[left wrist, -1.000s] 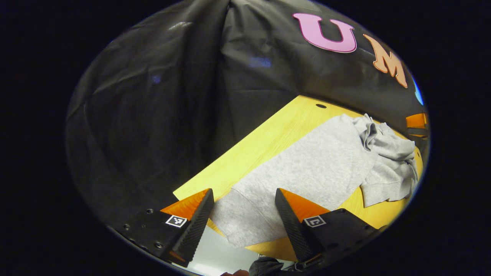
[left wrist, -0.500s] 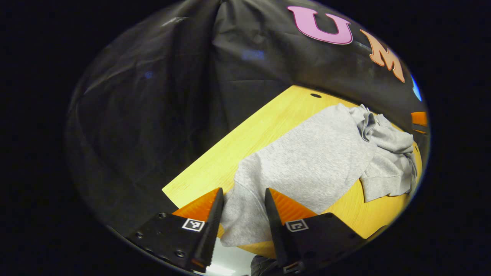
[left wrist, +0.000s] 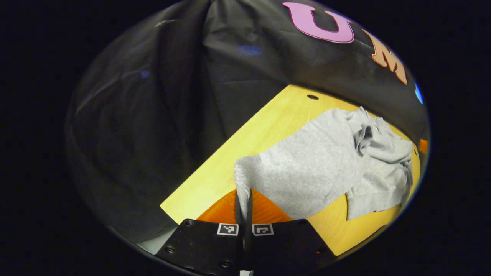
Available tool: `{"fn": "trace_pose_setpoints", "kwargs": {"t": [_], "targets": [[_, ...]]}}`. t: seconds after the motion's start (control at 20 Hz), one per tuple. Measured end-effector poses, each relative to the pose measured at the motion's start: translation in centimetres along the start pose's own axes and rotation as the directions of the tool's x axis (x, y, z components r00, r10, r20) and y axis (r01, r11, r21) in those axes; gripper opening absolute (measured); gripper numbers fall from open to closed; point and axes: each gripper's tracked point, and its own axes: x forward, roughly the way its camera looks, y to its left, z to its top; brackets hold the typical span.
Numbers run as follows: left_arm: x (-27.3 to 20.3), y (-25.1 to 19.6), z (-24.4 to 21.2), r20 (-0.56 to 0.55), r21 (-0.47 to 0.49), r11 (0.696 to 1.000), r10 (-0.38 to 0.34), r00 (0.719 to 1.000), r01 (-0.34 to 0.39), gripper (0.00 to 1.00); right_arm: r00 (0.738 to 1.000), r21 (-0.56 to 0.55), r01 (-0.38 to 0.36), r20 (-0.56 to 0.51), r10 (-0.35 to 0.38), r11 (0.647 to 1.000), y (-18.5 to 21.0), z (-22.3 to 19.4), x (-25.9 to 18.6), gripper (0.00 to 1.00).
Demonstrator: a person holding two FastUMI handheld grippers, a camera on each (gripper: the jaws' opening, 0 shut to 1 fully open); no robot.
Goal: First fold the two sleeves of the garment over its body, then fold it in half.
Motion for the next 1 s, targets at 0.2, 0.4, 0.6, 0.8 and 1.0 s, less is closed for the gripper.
{"fn": "trace_pose_setpoints", "kwargs": {"t": [0.2,0.4,0.6,0.8,1.0], "targets": [[-1.0,-2.2,5.4,0.092,0.001,0.997,-0.074,0.993,0.074,0.0,0.999,0.03,0.042,0.001,-0.042,0.999,-2.4,-0.8,-1.7,0.96],[-2.3,-5.4,11.5,0.2,0.075,0.991,-0.121,0.972,0.108,0.0,0.997,0.068,0.079,0.011,-0.08,0.995,-4.3,-1.5,-3.4,0.96],[-3.3,-9.6,16.3,0.288,0.103,0.983,-0.176,0.941,0.152,0.0,0.992,0.087,0.119,0.023,-0.121,0.989,-6.1,-2.1,-5.5,0.96],[-4.6,-15.3,18.5,0.303,0.176,0.958,-0.273,0.913,0.228,0.0,0.985,0.101,0.167,0.035,-0.172,0.981,-8.2,-2.9,-8.0,0.96],[-6.1,-23.2,20.0,0.302,0.27,0.907,-0.4,0.866,0.325,0.0,0.974,0.122,0.216,0.039,-0.222,0.969,-10.4,-4.0,-10.7,0.96]]}}
